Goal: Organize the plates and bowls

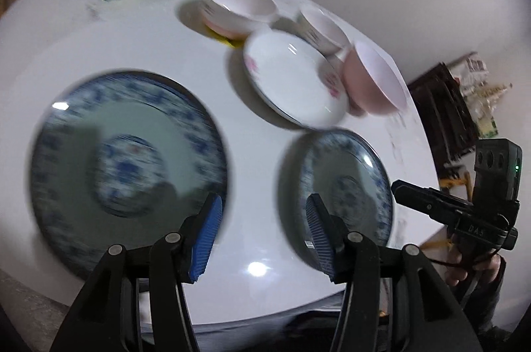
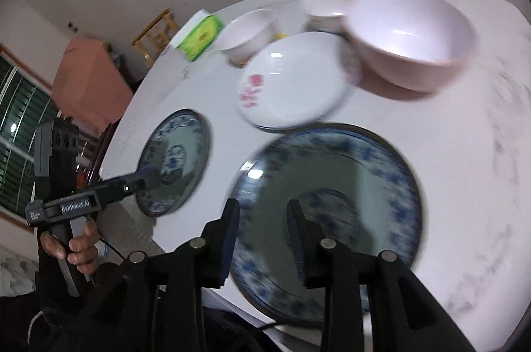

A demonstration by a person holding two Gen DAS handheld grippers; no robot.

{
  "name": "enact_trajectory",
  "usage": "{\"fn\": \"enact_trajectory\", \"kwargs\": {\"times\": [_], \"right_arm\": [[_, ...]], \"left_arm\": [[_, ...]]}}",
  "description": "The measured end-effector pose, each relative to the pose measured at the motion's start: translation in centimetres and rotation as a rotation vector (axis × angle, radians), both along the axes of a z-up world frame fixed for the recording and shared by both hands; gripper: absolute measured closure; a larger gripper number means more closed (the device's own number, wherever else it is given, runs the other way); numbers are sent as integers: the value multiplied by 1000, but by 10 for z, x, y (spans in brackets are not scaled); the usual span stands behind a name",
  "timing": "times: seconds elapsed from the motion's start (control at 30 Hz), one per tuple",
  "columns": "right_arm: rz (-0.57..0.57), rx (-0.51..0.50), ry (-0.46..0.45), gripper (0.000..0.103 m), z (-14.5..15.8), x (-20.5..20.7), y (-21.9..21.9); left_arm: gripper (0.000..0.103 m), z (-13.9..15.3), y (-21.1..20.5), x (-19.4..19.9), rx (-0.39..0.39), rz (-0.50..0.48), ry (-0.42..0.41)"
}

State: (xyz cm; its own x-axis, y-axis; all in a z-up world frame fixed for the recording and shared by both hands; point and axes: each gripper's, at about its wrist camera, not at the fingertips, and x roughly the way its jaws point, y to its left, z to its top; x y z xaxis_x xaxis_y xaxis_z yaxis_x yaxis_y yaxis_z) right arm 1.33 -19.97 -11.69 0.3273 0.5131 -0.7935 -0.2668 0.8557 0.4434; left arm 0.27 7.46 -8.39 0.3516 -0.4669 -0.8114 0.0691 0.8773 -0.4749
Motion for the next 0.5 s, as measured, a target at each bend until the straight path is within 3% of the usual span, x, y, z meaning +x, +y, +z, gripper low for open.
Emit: {"fn": "enact_trajectory", "kwargs": {"times": [0.3, 0.5], "right_arm": [[-162, 92, 95, 73, -22, -5, -88], [-185, 135, 154, 73, -46, 0, -109]], "left_arm": [[56, -23, -40, 14, -100, -33, 111], [56, -32, -47, 15, -116, -21, 147]]}}
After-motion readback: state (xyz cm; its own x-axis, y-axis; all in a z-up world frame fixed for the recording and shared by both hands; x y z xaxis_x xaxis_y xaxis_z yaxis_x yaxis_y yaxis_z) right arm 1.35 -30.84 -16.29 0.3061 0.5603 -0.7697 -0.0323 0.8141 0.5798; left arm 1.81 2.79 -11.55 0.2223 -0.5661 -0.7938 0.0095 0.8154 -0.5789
